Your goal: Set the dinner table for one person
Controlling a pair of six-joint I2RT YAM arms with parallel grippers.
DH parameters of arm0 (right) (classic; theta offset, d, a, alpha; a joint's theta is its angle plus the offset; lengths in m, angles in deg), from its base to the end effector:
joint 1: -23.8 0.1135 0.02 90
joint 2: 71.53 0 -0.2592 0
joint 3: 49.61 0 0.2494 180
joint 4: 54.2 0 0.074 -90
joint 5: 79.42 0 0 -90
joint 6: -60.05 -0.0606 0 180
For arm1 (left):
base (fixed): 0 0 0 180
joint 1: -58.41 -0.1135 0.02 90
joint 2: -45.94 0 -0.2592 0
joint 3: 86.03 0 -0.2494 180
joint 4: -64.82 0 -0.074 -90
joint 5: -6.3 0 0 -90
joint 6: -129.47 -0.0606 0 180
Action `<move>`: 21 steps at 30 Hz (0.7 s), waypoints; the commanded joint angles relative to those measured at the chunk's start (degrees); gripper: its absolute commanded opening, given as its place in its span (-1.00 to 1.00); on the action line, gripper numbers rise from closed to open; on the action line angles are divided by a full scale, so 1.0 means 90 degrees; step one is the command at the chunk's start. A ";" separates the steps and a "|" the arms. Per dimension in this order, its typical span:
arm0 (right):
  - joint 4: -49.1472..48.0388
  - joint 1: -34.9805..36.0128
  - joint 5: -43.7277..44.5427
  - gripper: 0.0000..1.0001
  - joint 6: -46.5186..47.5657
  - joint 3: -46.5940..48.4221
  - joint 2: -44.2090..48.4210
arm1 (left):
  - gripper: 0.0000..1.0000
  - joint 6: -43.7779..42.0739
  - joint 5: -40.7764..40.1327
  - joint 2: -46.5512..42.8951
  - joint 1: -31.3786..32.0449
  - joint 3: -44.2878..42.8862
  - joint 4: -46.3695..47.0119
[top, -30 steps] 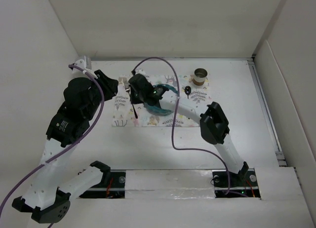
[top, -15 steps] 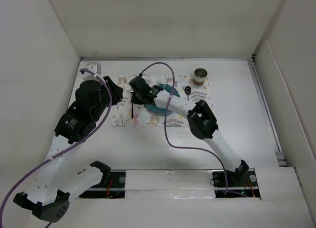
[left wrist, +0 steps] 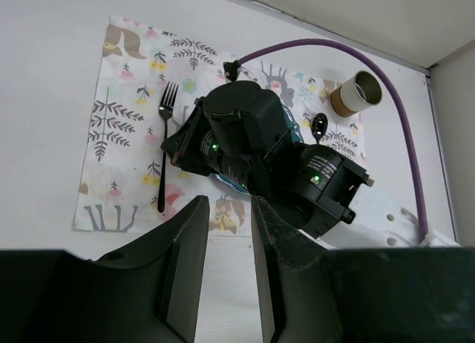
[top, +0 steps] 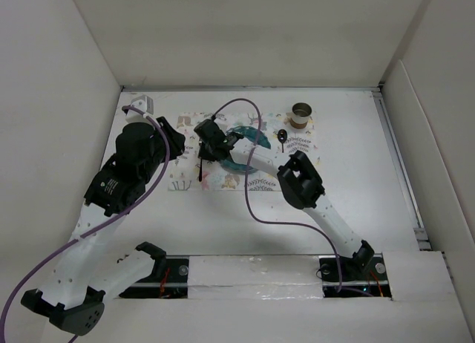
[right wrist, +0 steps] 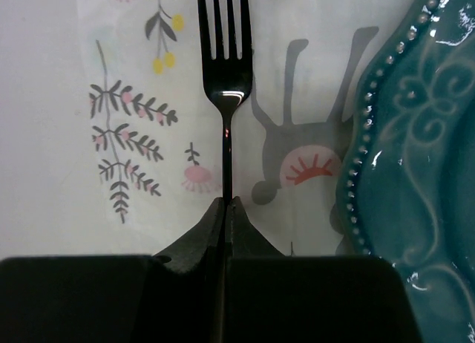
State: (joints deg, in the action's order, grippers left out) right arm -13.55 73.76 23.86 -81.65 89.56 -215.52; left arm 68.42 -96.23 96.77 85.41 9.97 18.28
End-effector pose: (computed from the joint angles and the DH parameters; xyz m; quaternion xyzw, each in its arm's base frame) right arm 0.3783 0.4285 0.1501 0.0578 0.9185 0.2242 0.3207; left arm 0.1794 -0.0766 0.4201 -0.0809 0.7787 -0.2135 0.5844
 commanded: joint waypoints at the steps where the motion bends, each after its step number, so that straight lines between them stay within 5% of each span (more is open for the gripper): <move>1: -0.0079 0.0035 0.0136 -1.00 -0.0095 0.0389 -0.0222 | -0.47 -0.0023 -0.0072 -0.0091 0.0027 0.0023 0.0187; 6: -0.0176 0.0035 0.0204 -0.97 0.0012 0.0400 -0.0193 | -0.47 -0.0004 -0.0092 -0.0120 0.0027 0.0053 0.0168; 13: -0.0215 0.0035 -0.0039 -0.03 0.0363 0.0449 0.0264 | -0.41 -0.0052 -0.0169 -0.0150 0.0027 -0.0005 0.0197; 21: -0.0342 -0.0169 -0.0977 0.46 0.1124 -0.0487 0.2497 | 0.17 -0.0267 -0.0512 -0.0140 0.0027 0.0062 0.0187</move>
State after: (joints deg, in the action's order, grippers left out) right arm -13.36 73.21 18.28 -75.51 86.13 -206.84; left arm 67.31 -99.03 96.64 85.41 9.99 18.30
